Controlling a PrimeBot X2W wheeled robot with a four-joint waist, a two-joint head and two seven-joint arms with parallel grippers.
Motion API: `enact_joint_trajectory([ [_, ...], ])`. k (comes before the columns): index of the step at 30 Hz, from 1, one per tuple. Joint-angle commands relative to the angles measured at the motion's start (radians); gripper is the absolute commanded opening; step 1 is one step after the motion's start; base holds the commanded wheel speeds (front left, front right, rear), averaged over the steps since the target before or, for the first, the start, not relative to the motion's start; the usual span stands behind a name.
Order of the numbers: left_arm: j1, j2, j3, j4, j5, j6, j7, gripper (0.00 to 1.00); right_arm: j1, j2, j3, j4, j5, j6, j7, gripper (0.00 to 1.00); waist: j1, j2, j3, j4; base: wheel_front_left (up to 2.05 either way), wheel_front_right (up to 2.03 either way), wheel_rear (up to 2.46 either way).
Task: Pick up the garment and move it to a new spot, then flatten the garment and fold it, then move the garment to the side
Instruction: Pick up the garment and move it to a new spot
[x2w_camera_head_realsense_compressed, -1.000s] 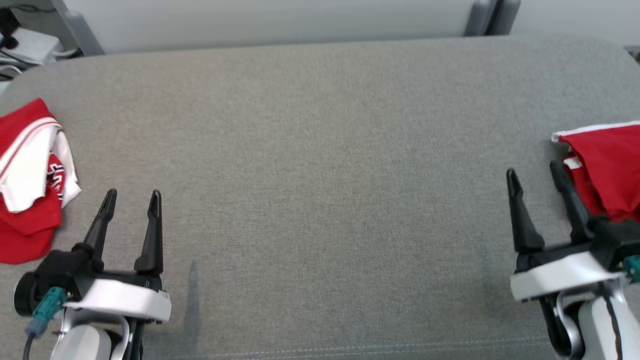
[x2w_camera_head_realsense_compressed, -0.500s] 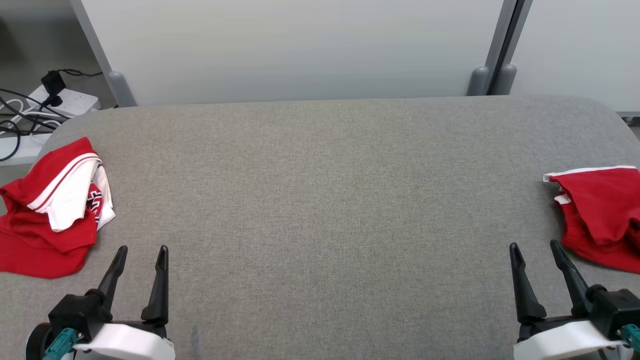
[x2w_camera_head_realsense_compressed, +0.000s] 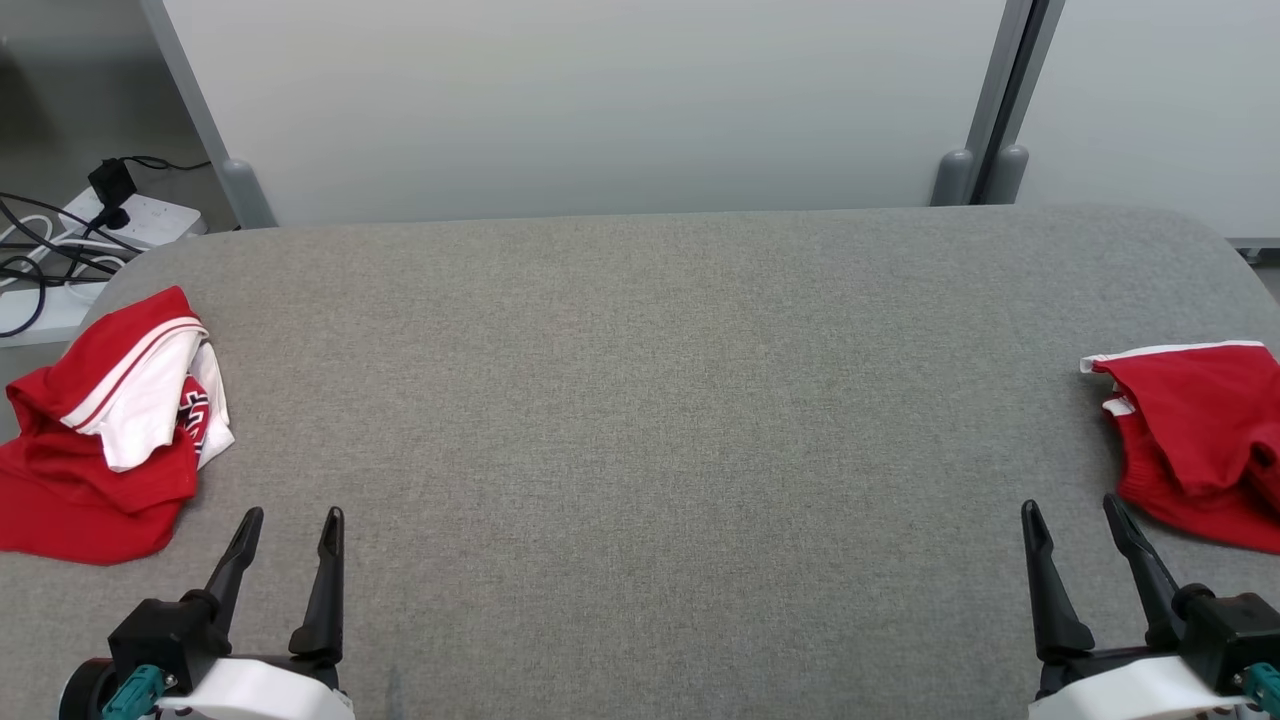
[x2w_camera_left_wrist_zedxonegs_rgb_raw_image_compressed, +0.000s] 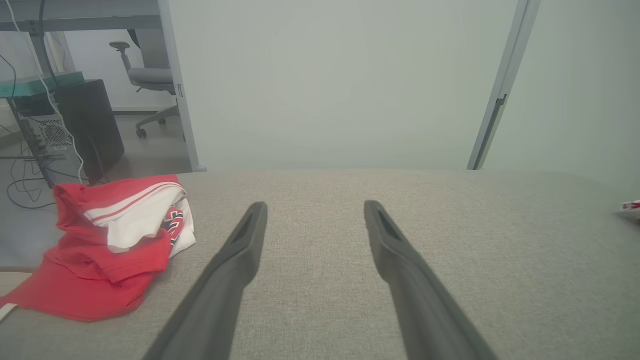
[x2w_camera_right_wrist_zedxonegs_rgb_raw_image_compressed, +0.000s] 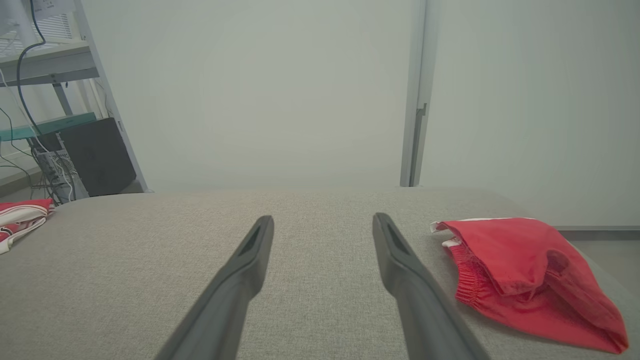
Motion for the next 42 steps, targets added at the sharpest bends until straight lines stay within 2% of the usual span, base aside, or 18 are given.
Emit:
enact_joint_trajectory([
  [1,-0.040,0.025,0.033,-0.021,-0.003,0.008,-0.003,1.00,-0.011,-0.010,0.022,-0.030,0.001,-0.003,0.004,1.00,0.0000,0.0000,0.000,0.000,0.00,0.00,0.00],
  [16,-0.044,0.027,0.028,-0.029,-0.013,0.018,-0.002,1.00,-0.006,-0.010,0.016,-0.026,0.016,-0.003,0.005,1.00,0.0000,0.0000,0.004,-0.002,0.00,0.00,0.00],
  [22,-0.050,0.027,0.029,-0.029,-0.019,0.026,-0.003,1.00,-0.004,-0.010,0.005,-0.034,0.016,-0.003,0.008,1.00,0.0000,0.0000,0.006,0.022,0.00,0.00,0.00],
  [28,-0.055,0.032,0.035,-0.034,-0.024,0.033,-0.003,1.00,-0.008,-0.010,0.018,-0.044,0.009,-0.003,0.016,1.00,0.0000,0.0000,0.009,0.089,0.00,0.00,0.00],
  [42,-0.031,0.038,0.053,-0.044,-0.045,0.053,-0.004,1.00,-0.021,-0.010,0.049,-0.045,0.020,-0.003,0.015,1.00,0.0000,0.0000,0.001,0.319,0.00,0.00,0.00],
])
